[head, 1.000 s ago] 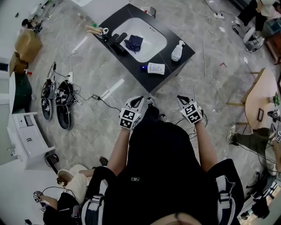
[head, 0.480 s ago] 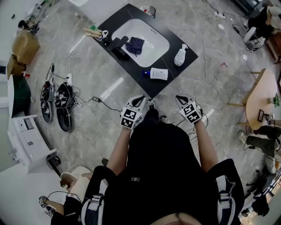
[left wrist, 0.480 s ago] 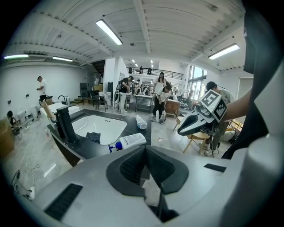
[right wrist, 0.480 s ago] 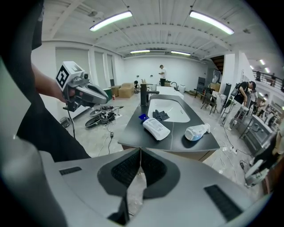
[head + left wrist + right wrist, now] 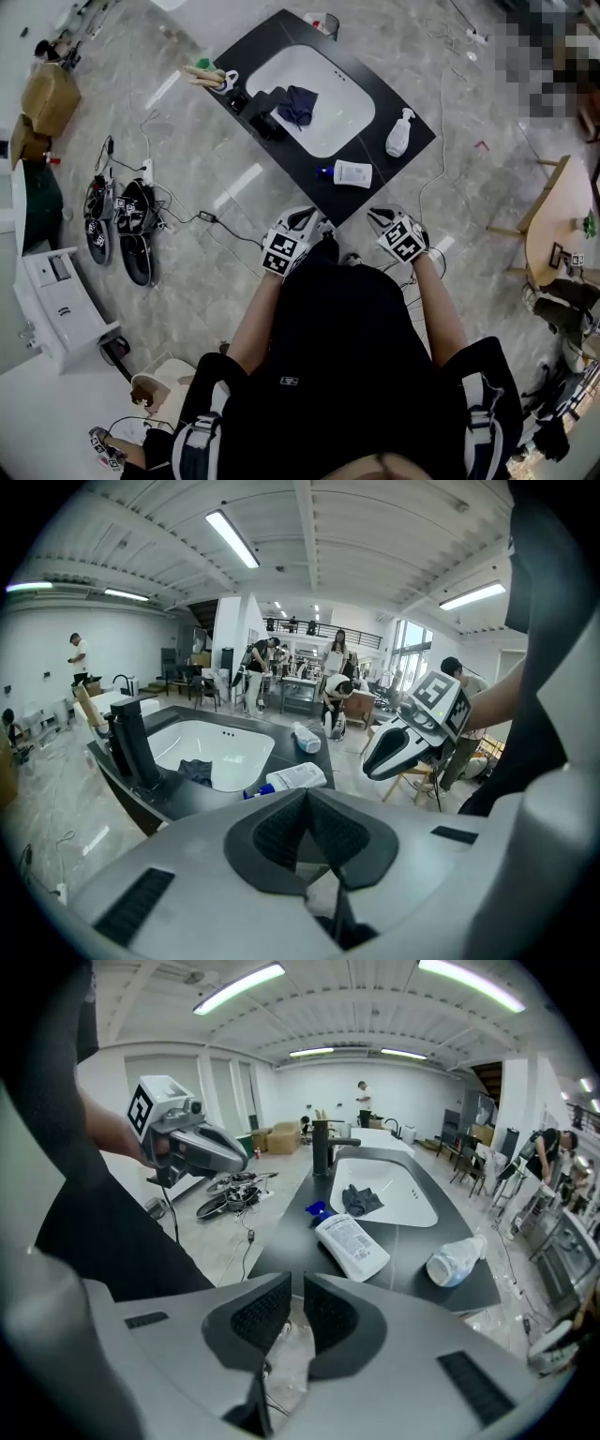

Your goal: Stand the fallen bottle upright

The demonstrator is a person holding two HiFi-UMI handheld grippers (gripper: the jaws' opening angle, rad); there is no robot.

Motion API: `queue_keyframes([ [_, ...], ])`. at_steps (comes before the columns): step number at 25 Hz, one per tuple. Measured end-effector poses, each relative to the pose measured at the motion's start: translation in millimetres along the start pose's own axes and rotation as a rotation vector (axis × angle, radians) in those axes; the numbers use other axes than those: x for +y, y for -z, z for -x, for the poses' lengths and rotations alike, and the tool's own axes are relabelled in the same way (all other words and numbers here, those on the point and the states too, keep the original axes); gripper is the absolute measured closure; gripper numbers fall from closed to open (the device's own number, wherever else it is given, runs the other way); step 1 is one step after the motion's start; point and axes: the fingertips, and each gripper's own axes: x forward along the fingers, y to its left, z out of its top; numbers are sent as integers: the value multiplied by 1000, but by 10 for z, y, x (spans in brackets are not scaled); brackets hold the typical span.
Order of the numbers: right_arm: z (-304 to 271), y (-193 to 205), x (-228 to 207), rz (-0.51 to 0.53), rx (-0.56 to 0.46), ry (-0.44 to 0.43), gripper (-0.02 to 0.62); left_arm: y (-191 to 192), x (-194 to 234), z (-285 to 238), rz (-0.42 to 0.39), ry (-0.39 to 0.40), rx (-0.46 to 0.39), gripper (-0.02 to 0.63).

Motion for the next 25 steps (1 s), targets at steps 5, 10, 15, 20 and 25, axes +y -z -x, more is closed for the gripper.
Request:
queue_keyframes([
  [5,-209,-267,-15,36,14,-4,488,-82,295,-98,-19,27,-1,592],
  [10,-334,-422,6,30,10,-3,480,-263,450,-177,-51,61,-30,592],
  [15,-459,-545,-28,38,13,-6,456,-351,598,-209,-82,76,-32,592],
  [20,-591,-662,-66,70,33,-19,404,-256,712,-139,-64,62,-25,592],
  [25,-699,-790,-106,95,43,-52,365,-170,857,-44,-21,29,-32,592],
])
